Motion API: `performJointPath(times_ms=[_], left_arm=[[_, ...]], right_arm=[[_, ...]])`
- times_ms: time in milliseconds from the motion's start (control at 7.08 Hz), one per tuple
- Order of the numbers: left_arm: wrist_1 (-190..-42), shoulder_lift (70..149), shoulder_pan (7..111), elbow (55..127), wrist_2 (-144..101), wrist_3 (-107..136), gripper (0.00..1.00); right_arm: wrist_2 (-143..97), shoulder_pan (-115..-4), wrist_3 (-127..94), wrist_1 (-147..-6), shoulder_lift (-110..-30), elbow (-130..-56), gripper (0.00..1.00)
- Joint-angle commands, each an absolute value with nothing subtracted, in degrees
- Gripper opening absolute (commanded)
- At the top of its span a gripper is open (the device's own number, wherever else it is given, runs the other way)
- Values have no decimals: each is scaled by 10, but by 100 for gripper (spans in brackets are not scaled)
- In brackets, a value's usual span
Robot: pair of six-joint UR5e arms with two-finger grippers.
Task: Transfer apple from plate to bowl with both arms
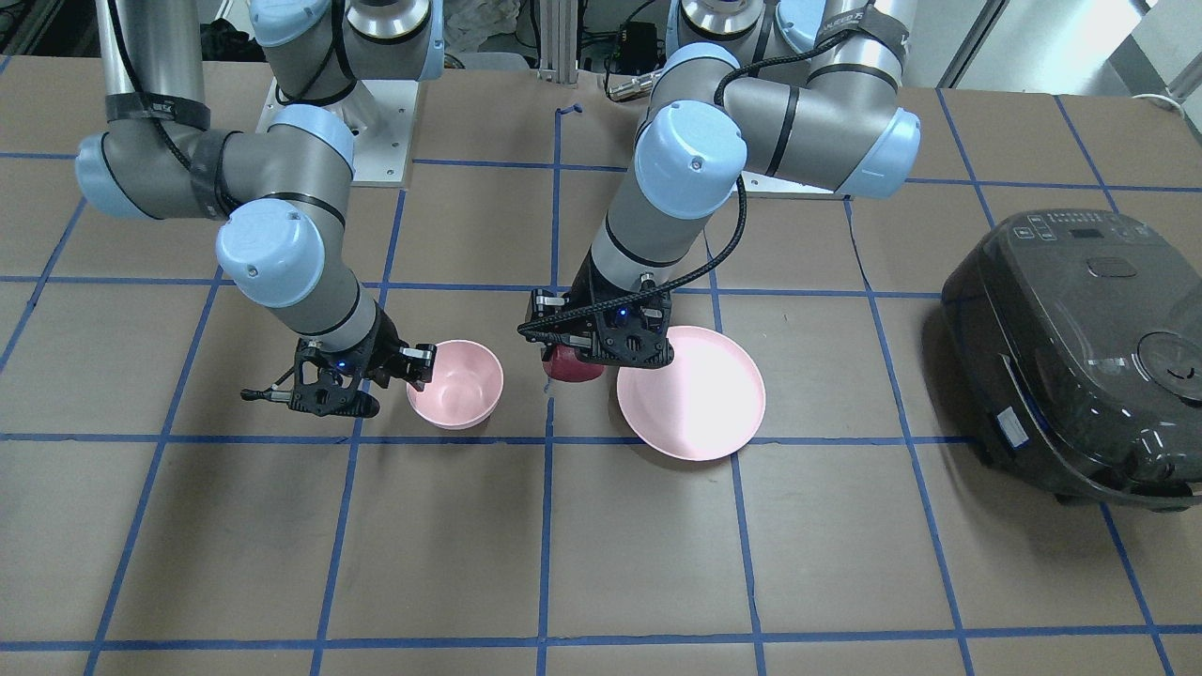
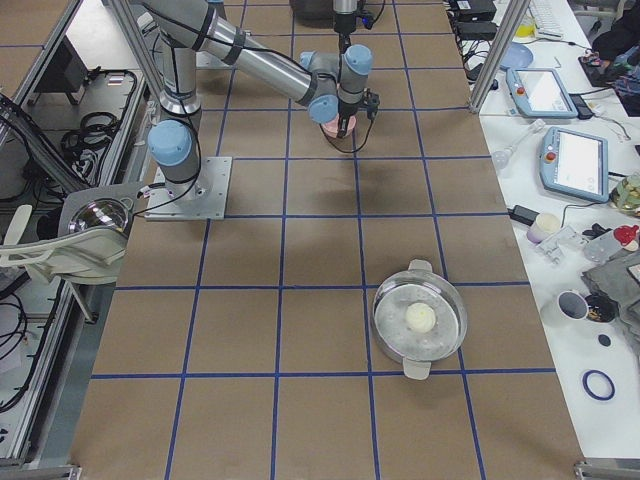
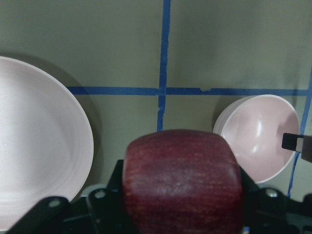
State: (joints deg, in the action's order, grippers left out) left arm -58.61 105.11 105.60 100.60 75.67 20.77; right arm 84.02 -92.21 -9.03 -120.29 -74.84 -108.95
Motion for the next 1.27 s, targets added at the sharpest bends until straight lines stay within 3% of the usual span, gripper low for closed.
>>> performJointPath(times_ms=[0, 424, 706, 1129], left_arm=[[-551, 1068, 1076, 1007, 752, 249, 10], [-449, 1126, 1117, 1003, 742, 338, 11], [-417, 1149, 1149, 985, 750, 387, 13], [-414, 1180, 1157, 982, 750, 398, 30]], right_arm=[[886, -920, -88, -1117, -803, -1026, 97], [903, -920, -90, -882, -819, -826, 100], [904, -921, -88, -846, -827, -804, 100], [904, -921, -88, -846, -828, -805, 100]])
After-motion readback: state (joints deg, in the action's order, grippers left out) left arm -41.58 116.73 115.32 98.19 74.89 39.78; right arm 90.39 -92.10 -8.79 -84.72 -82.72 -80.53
